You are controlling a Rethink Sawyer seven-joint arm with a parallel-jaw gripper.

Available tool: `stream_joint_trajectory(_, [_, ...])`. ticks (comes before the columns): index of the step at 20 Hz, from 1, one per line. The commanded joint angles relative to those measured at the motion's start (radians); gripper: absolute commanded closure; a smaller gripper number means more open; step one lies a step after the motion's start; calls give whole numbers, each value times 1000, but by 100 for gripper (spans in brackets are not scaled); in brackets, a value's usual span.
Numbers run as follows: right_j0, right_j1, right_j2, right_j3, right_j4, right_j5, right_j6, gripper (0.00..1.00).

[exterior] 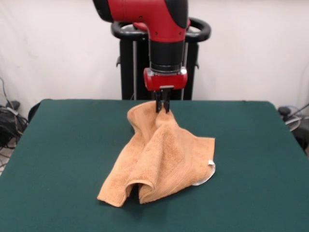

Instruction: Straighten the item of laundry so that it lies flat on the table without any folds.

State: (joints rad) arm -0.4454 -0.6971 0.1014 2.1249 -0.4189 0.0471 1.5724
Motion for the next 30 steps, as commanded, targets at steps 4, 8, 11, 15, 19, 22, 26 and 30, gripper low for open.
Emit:
stream_joint_trajectory(4, [6,7,15,-48,47,95,135,100])
stream_joint_trajectory(8, [7,3,18,-48,49,100,134,100])
stream_joint_trajectory(11, [9,7,16,-52,49,99,134,100])
stream_joint_trajectory(15, [7,8,15,-52,47,97,134,100])
stream_joint_trajectory(19, [12,15,12,-56,48,94,136,100])
stream_joint_trajectory(22, [13,18,12,-57,46,90,137,100])
stream_joint_trajectory(26, [11,16,14,-57,45,92,134,100])
stream_joint_trajectory(30, [16,15,12,-61,37,98,124,0])
